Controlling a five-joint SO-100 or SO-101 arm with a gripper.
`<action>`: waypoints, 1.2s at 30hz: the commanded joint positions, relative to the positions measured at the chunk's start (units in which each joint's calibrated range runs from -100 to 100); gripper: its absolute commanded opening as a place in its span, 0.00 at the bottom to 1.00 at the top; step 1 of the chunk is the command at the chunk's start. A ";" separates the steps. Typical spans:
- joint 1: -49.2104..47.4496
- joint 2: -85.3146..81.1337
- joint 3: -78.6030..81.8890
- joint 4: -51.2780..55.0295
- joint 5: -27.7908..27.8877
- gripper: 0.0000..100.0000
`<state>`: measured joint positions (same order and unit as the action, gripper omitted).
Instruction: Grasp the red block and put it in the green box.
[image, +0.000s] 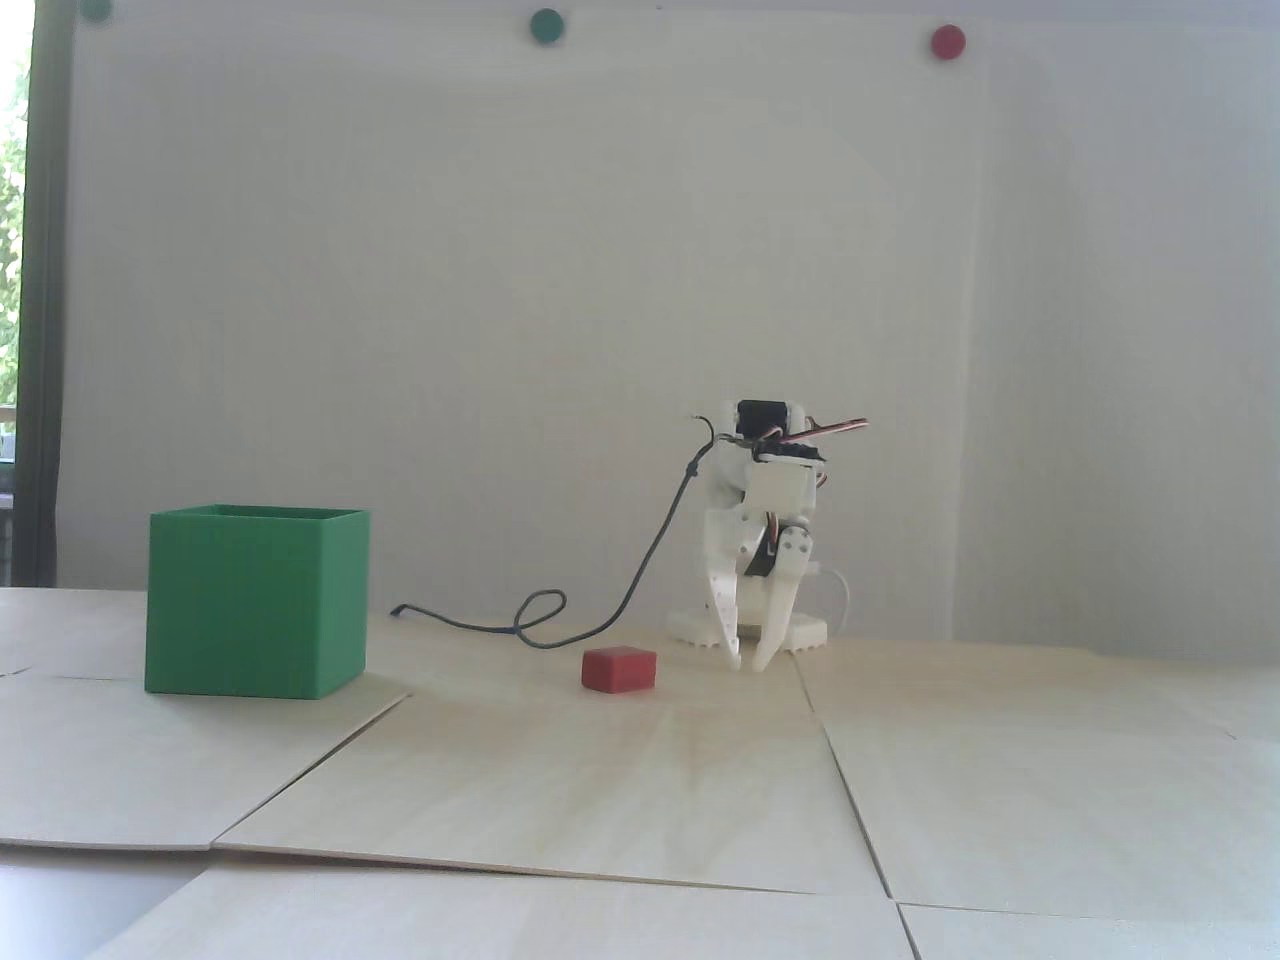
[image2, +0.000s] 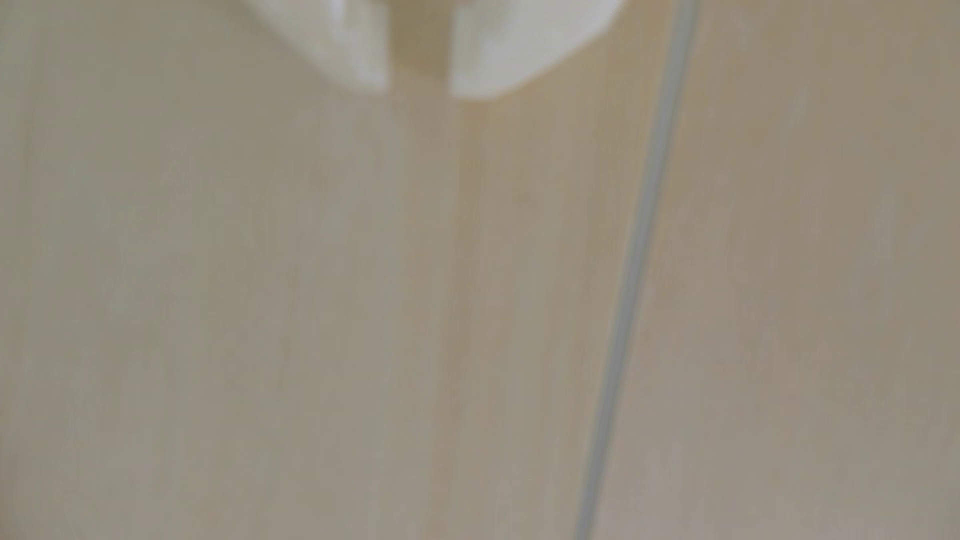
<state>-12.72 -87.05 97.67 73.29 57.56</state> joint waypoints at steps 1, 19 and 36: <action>-0.42 -0.56 0.73 1.07 0.06 0.02; -4.44 0.23 -11.87 -6.35 -9.88 0.02; 5.29 65.37 -68.57 -15.03 -28.78 0.02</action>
<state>-12.95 -42.22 46.20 60.32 31.26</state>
